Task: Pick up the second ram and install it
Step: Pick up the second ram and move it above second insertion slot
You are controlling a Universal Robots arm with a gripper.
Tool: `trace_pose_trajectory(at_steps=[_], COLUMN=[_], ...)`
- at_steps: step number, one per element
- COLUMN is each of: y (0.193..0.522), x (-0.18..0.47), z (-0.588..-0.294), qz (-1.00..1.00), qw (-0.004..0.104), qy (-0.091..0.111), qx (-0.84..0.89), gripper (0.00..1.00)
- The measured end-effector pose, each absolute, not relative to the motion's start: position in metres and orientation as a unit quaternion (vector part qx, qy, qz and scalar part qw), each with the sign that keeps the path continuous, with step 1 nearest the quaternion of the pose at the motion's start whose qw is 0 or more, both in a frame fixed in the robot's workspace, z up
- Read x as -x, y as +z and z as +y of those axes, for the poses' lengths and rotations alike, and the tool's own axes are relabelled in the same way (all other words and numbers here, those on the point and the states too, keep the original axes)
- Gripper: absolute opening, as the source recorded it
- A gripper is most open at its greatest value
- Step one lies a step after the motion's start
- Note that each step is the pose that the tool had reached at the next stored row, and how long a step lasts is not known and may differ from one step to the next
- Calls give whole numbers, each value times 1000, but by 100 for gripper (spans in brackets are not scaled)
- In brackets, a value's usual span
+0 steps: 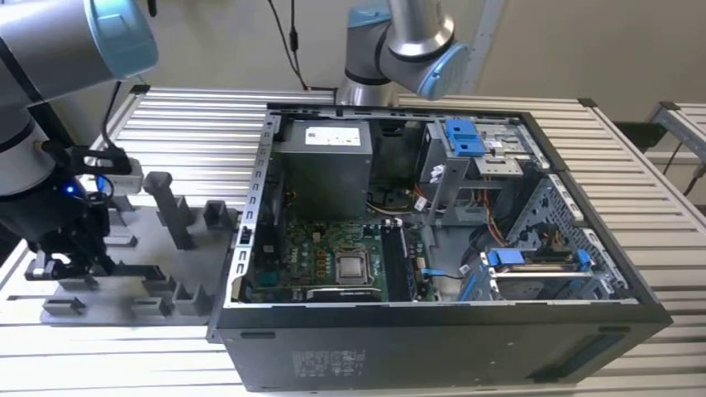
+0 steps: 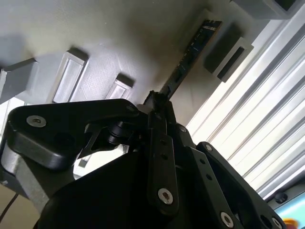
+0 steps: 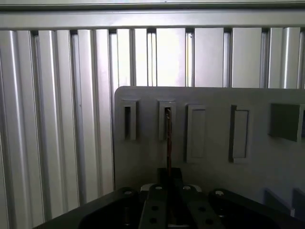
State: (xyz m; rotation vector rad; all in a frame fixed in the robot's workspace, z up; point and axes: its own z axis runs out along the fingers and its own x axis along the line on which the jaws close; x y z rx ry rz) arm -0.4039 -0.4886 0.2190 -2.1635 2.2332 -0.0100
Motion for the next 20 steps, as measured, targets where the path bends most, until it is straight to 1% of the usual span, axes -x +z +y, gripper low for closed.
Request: trace_pose_trajectory(at_steps=[20], y=[239], x=[404], z=[-489], qz=[718], qw=[16], qy=[-3], qx=[696], gripper=[14])
